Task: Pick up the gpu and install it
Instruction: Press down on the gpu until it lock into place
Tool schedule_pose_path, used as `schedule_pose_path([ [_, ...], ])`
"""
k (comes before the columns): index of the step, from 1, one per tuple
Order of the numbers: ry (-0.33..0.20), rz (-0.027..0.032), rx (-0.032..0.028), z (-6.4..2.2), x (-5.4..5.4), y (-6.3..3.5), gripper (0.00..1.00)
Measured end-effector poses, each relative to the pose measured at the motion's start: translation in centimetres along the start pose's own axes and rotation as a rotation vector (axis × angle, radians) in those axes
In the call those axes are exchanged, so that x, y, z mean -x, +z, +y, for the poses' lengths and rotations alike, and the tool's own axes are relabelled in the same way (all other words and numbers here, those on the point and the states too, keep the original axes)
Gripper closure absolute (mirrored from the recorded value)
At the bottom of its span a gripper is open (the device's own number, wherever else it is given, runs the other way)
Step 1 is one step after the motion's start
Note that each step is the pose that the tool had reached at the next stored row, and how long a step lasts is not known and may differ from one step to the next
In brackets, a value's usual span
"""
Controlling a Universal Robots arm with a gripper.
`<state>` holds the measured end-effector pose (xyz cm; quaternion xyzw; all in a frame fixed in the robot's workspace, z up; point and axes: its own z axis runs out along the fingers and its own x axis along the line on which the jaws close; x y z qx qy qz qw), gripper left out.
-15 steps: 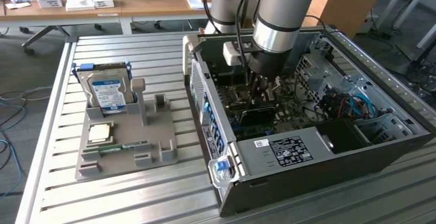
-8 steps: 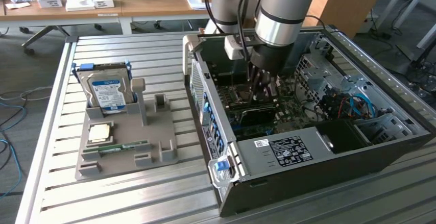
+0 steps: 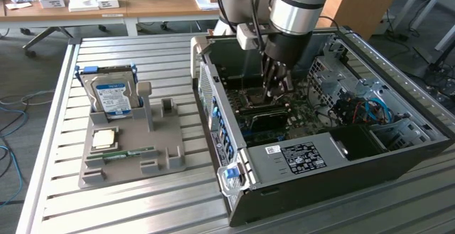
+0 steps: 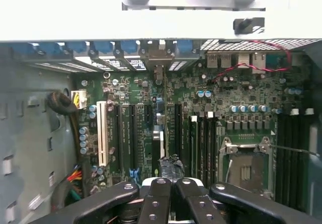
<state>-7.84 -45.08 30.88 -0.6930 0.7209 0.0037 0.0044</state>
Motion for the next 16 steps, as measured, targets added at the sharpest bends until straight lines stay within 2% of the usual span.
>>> schedule_pose_path([
  [5,0.0,0.0021,0.0,-0.02,0.01,-1.08,0.89],
  [16,0.0,0.0021,-0.0001,-0.02,0.01,-1.11,0.89],
])
